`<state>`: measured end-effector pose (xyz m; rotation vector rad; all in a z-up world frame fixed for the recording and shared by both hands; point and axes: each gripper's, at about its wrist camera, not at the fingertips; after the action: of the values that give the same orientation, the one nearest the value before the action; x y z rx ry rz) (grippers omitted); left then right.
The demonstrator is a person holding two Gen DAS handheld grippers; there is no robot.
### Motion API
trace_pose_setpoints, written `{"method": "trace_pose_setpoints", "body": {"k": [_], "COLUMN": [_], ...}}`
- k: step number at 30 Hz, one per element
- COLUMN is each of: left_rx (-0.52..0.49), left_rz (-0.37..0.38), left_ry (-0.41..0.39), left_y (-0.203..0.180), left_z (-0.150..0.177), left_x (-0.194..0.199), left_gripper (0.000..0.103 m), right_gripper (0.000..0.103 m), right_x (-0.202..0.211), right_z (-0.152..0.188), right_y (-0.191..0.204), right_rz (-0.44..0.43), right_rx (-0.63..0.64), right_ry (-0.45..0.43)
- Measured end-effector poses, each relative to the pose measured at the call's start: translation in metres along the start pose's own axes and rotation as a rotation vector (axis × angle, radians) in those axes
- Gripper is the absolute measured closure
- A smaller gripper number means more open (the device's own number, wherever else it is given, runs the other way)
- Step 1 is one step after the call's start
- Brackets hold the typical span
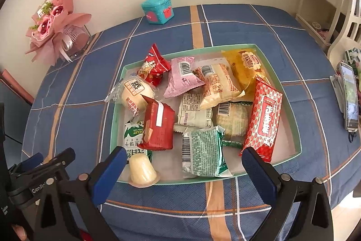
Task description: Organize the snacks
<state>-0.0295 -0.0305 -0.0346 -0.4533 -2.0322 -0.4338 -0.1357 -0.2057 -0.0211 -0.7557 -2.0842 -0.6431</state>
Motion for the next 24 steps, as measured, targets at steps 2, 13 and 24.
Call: {"method": "trace_pose_setpoints", "body": {"k": [2, 13, 24], "left_rx": [-0.001, -0.005, 0.013], "left_rz": [0.000, -0.007, -0.007], "left_ry": [0.000, 0.005, 0.012], "left_y": [0.0000, -0.0015, 0.0022], "left_z": [0.0005, -0.0004, -0.0004], "left_x": [0.0001, -0.0009, -0.0009], "left_gripper": [0.006, 0.006, 0.006], "right_gripper": [0.000, 0.000, 0.000], "right_x": [-0.0003, -0.0036, -0.0040], "right_z": [0.0004, 0.0020, 0.0018], "right_y": [0.0015, -0.0005, 0.0008], "right_rz": [-0.002, 0.015, 0.022], "right_rx": [0.007, 0.017, 0.032], "right_ry": [0.002, 0.020, 0.021]}}
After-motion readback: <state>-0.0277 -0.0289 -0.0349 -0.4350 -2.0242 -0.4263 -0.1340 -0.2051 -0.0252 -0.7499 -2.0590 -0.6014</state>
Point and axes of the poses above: each gripper's, at about its wrist camera, not at the fingertips, and x roughly against the way its jaws point, y to its left, z to its underside, and after that the axes turned 7 degrees about -y, right-handed
